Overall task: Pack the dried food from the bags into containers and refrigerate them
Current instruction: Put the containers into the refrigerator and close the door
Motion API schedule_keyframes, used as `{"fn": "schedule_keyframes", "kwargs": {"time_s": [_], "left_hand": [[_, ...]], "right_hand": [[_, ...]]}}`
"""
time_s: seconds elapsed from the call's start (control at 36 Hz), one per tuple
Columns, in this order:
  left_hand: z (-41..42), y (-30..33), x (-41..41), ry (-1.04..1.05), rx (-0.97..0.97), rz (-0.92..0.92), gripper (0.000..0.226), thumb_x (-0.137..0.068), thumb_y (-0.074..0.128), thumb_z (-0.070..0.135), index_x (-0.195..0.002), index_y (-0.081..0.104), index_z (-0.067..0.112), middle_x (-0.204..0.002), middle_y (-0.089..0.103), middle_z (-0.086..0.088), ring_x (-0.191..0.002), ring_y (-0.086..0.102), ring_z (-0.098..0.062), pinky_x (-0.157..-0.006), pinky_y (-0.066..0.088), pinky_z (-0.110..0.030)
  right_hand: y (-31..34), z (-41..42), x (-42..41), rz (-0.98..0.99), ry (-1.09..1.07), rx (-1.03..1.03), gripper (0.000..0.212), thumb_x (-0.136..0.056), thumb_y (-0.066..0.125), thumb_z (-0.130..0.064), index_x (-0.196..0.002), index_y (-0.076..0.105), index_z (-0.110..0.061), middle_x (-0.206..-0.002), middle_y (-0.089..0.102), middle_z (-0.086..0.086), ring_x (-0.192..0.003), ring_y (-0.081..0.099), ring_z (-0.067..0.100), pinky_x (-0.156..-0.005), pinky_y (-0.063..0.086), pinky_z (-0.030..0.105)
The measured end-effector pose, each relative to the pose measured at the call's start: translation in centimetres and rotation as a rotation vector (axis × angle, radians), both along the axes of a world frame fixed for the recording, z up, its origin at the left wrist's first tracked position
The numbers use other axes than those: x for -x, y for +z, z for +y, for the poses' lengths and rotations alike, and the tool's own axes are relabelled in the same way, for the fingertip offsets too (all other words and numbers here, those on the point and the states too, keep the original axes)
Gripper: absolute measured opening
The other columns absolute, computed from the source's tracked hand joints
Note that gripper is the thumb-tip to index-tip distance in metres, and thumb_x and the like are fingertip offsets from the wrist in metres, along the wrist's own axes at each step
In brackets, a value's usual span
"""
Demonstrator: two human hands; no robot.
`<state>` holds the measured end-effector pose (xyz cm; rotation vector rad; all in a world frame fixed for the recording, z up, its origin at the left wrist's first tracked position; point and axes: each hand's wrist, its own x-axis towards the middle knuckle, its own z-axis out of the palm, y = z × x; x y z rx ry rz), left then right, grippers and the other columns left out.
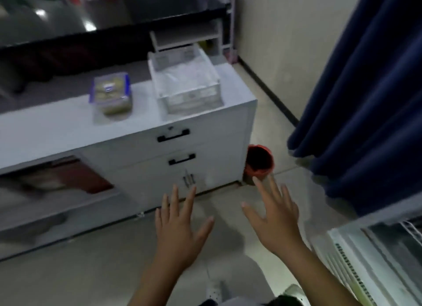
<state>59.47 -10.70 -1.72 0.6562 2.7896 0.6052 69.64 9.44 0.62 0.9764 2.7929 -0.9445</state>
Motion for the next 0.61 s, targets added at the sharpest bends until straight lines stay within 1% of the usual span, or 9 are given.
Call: {"fn": "schedule_keyframes", "kwargs": {"time_s": [0.06, 0.14, 0.22, 0.28, 0.36, 0.44, 0.53, 0.61], "left_hand": [[-3.3, -0.2, 1.3, 0.071, -0.002, 0.001, 0.079, -0.086, 0.037, 0.079, -0.143, -0.015, 0.062, -0.164, -0.022, 0.01, -0.154, -0.016, -0.021, -0.124, -0.004, -0.045], [-7.3, -0.3, 3.2, 0.167, -0.015, -0.034, 0.079, -0.085, 0.037, 0.079, -0.14, -0.017, 0.064, -0.165, -0.022, 0.01, -0.154, -0.018, -0.02, -0.124, -0.005, -0.045], [-10.0, -0.3, 5.3, 0.218, -0.059, -0.065, 0.078, -0.083, 0.033, 0.083, -0.137, -0.023, 0.069, -0.16, -0.029, 0.016, -0.152, -0.023, -0.018, -0.123, -0.008, -0.046], [-11.1, -0.3, 6.8, 0.253, -0.09, -0.084, 0.079, -0.079, 0.027, 0.087, -0.138, -0.023, 0.069, -0.159, -0.031, 0.017, -0.151, -0.024, -0.017, -0.123, -0.008, -0.046], [-12.1, -0.5, 9.6, 0.308, -0.104, -0.103, 0.082, -0.076, 0.024, 0.088, -0.141, -0.021, 0.066, -0.162, -0.028, 0.015, -0.152, -0.024, -0.018, -0.123, -0.007, -0.047], [-12.9, -0.5, 13.0, 0.353, -0.111, -0.114, 0.082, -0.08, 0.029, 0.086, -0.144, -0.018, 0.065, -0.162, -0.028, 0.015, -0.151, -0.024, -0.017, -0.122, -0.007, -0.046], [-13.4, -0.3, 17.4, 0.383, -0.119, -0.078, 0.081, -0.081, 0.032, 0.085, -0.141, -0.019, 0.068, -0.162, -0.026, 0.018, -0.151, -0.022, -0.013, -0.121, -0.008, -0.043], [-13.7, 0.1, 22.9, 0.415, -0.093, -0.033, 0.081, -0.085, 0.04, 0.08, -0.142, -0.015, 0.066, -0.165, -0.02, 0.014, -0.152, -0.019, -0.014, -0.122, -0.003, -0.045]], "right_hand": [[-0.3, -2.9, 2.3, -0.016, 0.077, 0.012, 0.074, -0.089, 0.037, -0.073, -0.153, 0.007, -0.051, -0.165, -0.012, -0.015, -0.151, -0.014, 0.016, -0.121, 0.005, 0.051], [-0.3, -6.1, 5.2, -0.067, 0.178, 0.02, 0.074, -0.087, 0.035, -0.076, -0.152, 0.004, -0.055, -0.164, -0.015, -0.018, -0.151, -0.015, 0.016, -0.121, 0.005, 0.051], [0.1, -8.0, 8.3, -0.089, 0.215, 0.013, 0.074, -0.088, 0.039, -0.074, -0.151, 0.006, -0.055, -0.164, -0.014, -0.019, -0.152, -0.014, 0.015, -0.12, 0.007, 0.051], [0.4, -8.5, 10.8, -0.097, 0.229, 0.011, 0.074, -0.088, 0.04, -0.074, -0.151, 0.008, -0.054, -0.164, -0.013, -0.019, -0.152, -0.013, 0.014, -0.121, 0.008, 0.049], [0.5, -9.2, 15.0, -0.074, 0.29, -0.01, 0.073, -0.089, 0.041, -0.073, -0.152, 0.009, -0.054, -0.164, -0.013, -0.017, -0.152, -0.013, 0.016, -0.122, 0.006, 0.047], [0.5, -10.2, 20.3, -0.058, 0.349, -0.007, 0.072, -0.088, 0.04, -0.074, -0.149, 0.006, -0.058, -0.163, -0.016, -0.019, -0.151, -0.016, 0.016, -0.122, 0.003, 0.049], [0.5, -11.2, 26.3, 0.001, 0.419, -0.031, 0.074, -0.088, 0.038, -0.075, -0.151, 0.004, -0.056, -0.163, -0.018, -0.017, -0.152, -0.016, 0.018, -0.121, 0.003, 0.049], [0.4, -11.9, 32.7, 0.065, 0.481, -0.04, 0.074, -0.089, 0.04, -0.073, -0.152, 0.006, -0.055, -0.164, -0.017, -0.018, -0.151, -0.018, 0.017, -0.121, 0.003, 0.051]]}}
